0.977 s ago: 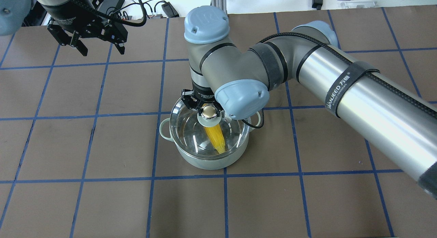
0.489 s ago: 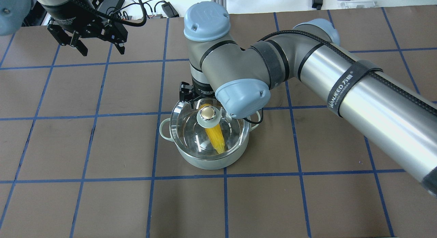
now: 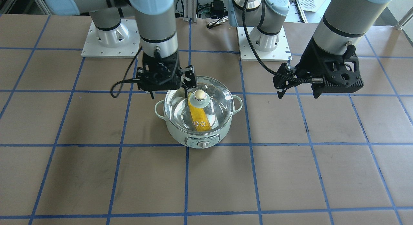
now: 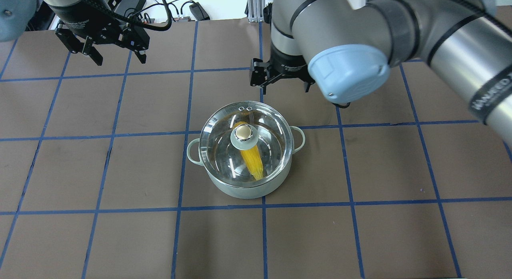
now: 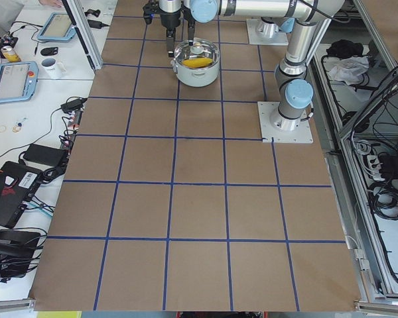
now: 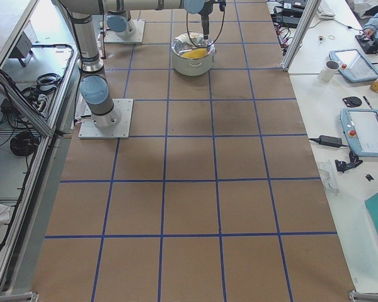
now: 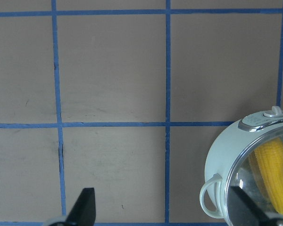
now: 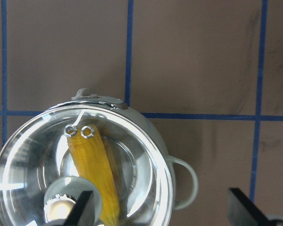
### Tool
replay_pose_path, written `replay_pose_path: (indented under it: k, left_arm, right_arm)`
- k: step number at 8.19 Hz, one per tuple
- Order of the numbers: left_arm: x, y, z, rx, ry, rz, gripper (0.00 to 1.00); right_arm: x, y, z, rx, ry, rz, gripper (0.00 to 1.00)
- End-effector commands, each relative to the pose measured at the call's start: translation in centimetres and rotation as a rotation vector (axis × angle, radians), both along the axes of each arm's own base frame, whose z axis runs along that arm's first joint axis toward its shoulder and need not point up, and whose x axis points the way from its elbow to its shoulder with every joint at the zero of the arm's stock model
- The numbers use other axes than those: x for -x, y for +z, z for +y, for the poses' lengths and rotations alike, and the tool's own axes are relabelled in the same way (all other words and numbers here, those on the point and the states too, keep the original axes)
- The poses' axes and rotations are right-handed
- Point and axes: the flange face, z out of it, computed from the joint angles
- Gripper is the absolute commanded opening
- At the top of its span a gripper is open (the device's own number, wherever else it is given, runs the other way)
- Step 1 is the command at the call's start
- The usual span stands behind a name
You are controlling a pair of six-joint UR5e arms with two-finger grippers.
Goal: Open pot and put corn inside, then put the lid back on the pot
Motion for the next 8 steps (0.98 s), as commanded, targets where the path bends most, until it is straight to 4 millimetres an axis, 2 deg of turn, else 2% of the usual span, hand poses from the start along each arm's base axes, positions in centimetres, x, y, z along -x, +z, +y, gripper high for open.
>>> replay_pose_path:
  k: [1,2,4,5,6,8]
  left_arm:
    - [0.0,0.1,-0.1,0.007,0.0,0.002,1.0]
    - [0.2,0.1,0.0,0.007,-0.003,-0.001,1.0]
    - [0.2,0.3,0.2,0.007,-0.003,0.002,1.0]
    - [0.2,0.3,0.2,0.007,-0.003,0.003,1.0]
    - [0.2,0.3,0.2,0.005,-0.005,0.003,1.0]
    - [0.2,0.2,0.2,0.004,-0.003,0.003,1.0]
  right_arm:
    - [9.4,7.8,3.1,0.021,0.118,0.061,1.0]
    - [11.1,9.6,3.9,0.049,0.099,0.061,1.0]
    - [12.8,9.4,3.0,0.053,0.188,0.079,1.0]
    - [14.6,9.4,2.3,0.048,0.154,0.067,1.0]
    - [15.6,9.3,2.1,0.04,0.136,0.066,1.0]
    - [15.6,9.1,2.1,0.04,0.134,0.067,1.0]
